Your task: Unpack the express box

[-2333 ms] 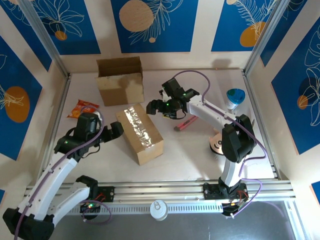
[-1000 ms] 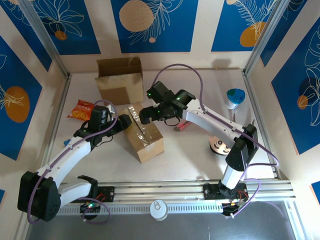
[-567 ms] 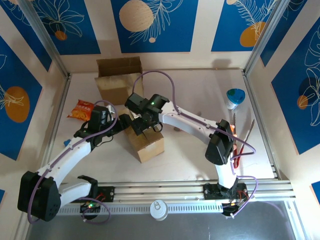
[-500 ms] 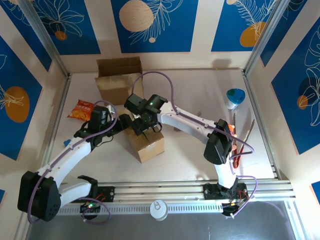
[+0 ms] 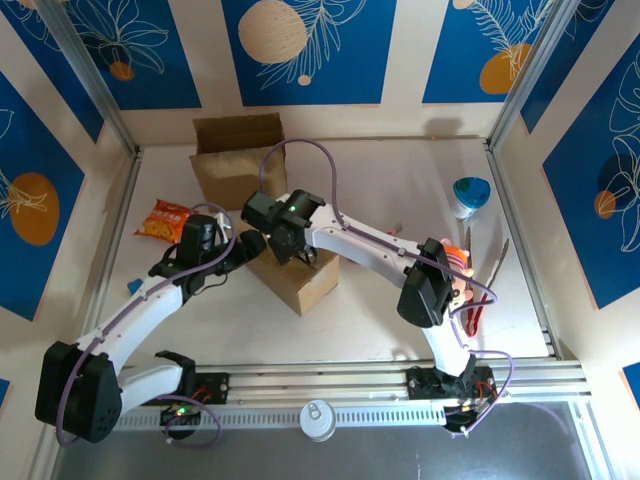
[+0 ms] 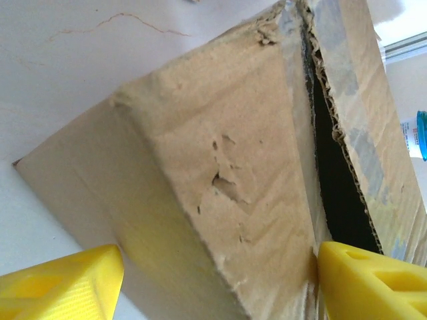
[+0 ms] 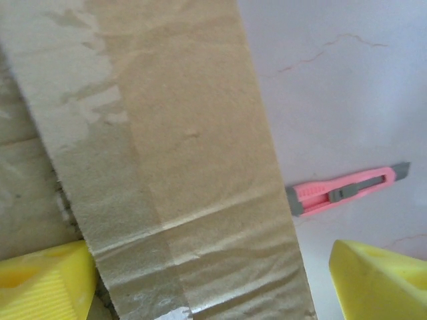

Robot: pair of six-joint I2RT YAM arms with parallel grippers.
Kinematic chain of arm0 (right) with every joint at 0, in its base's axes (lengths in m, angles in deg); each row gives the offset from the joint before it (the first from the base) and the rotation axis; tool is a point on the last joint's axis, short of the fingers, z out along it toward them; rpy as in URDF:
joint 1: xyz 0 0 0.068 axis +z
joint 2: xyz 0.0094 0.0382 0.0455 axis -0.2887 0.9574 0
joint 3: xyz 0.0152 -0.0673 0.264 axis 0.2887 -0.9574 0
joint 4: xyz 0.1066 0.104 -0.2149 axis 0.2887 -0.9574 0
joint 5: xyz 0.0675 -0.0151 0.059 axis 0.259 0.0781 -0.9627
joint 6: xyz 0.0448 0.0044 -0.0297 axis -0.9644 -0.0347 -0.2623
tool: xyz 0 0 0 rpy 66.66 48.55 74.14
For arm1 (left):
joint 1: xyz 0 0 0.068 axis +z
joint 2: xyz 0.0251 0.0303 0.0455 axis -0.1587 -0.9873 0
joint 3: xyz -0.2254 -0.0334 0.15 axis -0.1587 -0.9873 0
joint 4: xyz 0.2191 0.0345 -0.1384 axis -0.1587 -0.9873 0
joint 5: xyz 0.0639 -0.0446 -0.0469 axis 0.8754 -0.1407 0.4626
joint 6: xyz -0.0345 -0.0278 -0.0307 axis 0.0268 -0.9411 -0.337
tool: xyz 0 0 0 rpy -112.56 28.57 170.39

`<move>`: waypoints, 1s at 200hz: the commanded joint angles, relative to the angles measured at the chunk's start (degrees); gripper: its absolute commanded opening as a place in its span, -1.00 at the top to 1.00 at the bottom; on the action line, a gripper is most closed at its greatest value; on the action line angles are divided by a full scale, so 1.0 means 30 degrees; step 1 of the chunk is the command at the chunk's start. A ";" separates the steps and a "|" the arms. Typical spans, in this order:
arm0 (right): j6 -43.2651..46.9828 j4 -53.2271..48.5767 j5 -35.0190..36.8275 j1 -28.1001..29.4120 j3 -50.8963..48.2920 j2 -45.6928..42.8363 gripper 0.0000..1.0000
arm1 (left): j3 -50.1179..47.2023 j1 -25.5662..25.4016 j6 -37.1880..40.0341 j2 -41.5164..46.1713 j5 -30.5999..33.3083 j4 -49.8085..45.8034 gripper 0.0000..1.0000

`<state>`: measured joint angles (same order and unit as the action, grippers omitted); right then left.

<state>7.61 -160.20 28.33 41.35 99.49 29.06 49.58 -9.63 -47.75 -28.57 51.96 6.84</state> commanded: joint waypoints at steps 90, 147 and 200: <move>0.0847 0.0092 0.6179 -0.0259 0.1777 0.1400 -0.23 | -0.1447 0.0177 0.1089 -0.0561 -0.1259 -0.1110 -0.54; 0.3141 0.1716 0.6827 -0.1120 0.2267 0.0383 -0.02 | -0.1465 0.0158 0.1706 -0.0469 -0.1328 -0.1874 -0.55; 0.4651 0.2916 0.6450 -0.2176 0.2231 0.0161 0.25 | -0.1638 0.0187 0.1986 0.0038 -0.1179 -0.2513 -0.56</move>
<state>18.76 -154.71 40.37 39.49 104.17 32.36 47.31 -9.61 -45.96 -29.20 49.25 10.27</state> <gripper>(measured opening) 0.393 0.780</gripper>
